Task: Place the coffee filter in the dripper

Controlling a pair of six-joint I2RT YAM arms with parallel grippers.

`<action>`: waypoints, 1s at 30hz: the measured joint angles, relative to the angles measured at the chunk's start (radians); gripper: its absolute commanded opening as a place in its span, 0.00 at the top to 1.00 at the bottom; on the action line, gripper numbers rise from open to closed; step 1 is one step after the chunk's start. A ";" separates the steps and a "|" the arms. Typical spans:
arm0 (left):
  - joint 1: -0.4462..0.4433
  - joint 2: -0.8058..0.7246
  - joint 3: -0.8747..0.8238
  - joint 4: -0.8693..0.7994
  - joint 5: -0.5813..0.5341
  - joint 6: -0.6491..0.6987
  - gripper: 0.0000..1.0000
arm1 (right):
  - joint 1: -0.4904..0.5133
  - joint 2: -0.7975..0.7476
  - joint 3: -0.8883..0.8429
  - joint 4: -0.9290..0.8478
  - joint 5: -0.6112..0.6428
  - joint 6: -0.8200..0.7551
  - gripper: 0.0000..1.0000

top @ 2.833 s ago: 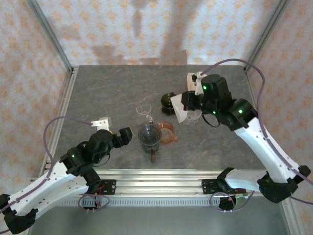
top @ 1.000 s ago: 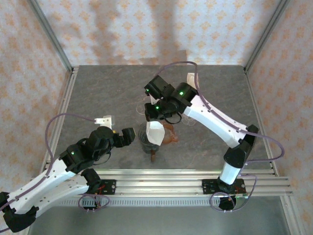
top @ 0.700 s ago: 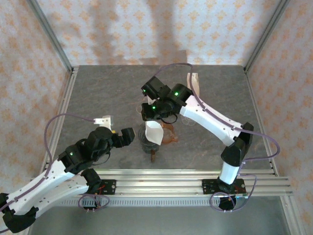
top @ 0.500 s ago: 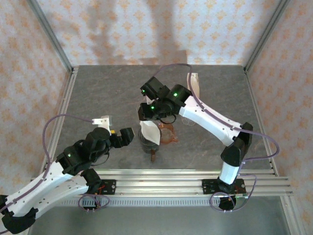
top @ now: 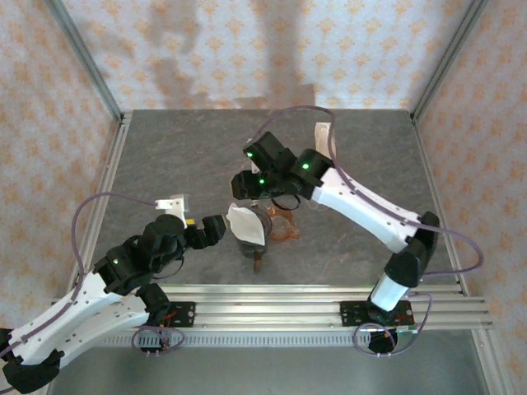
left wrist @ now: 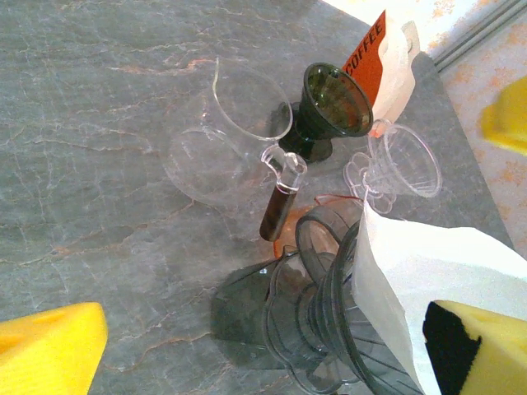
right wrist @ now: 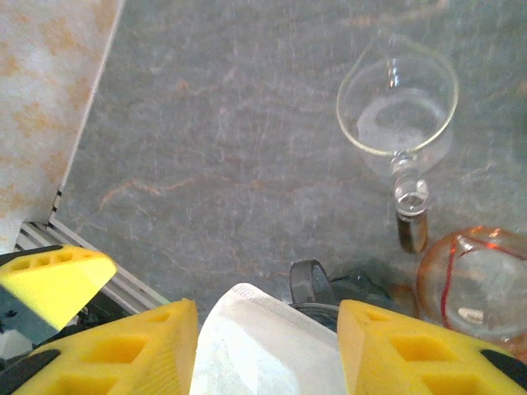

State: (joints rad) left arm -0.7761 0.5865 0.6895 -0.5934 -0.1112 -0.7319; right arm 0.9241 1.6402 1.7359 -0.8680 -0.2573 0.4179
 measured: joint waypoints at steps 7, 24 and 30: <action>0.000 0.005 0.000 0.000 0.000 0.000 0.00 | 0.000 -0.136 -0.056 0.008 0.006 -0.103 0.57; 0.000 0.027 0.000 0.000 0.000 -0.001 0.00 | 0.092 -0.128 -0.088 -0.150 0.063 -0.248 0.58; 0.000 0.026 0.000 0.000 0.000 -0.001 0.00 | 0.095 -0.077 -0.082 -0.168 0.064 -0.264 0.62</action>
State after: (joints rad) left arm -0.7761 0.6128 0.6895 -0.5938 -0.1112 -0.7330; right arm 1.0187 1.5631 1.6535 -1.0359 -0.1936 0.1535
